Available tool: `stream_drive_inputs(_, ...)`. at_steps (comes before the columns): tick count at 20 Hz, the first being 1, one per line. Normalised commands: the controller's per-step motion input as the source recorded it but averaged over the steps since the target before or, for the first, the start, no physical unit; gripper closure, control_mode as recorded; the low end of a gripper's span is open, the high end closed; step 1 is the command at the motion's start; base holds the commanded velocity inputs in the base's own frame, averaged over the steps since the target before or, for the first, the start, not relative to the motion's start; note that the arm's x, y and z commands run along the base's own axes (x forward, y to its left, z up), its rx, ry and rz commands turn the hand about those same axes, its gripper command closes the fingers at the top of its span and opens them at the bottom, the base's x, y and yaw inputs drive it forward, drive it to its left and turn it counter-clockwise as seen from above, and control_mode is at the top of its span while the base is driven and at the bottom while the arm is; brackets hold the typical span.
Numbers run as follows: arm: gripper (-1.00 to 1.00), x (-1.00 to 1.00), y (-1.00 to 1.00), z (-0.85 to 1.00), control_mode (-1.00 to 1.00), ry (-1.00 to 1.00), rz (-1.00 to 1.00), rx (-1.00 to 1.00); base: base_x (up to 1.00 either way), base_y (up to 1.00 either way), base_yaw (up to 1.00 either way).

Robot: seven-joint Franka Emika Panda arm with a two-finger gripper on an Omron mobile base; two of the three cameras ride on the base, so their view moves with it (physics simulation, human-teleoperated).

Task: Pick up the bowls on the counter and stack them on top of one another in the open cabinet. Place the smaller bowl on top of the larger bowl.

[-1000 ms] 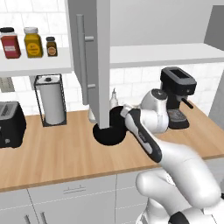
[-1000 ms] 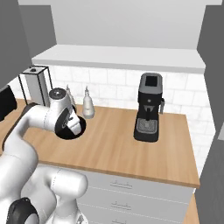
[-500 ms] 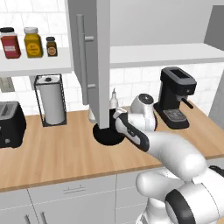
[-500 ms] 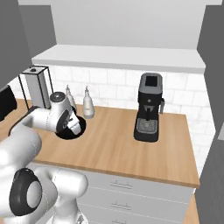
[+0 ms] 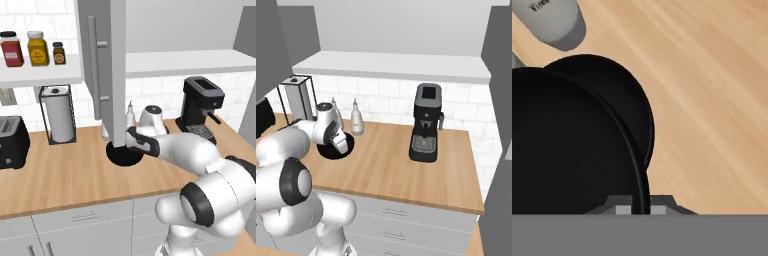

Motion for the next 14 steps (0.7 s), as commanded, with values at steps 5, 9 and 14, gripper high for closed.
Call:
stream_drive_inputs(5,1.00,0.27,0.00,-0.39,-1.00,0.02,0.00,0.00,0.00,0.00,0.00)
stream_drive_inputs(9,1.00,0.25,0.00,-0.45,-1.00,0.00,0.00,0.00,0.00,0.00,0.00)
stream_drive_inputs(14,1.00,0.15,0.00,-0.32,-1.00,0.00,0.00,0.00,0.00,0.00,0.00)
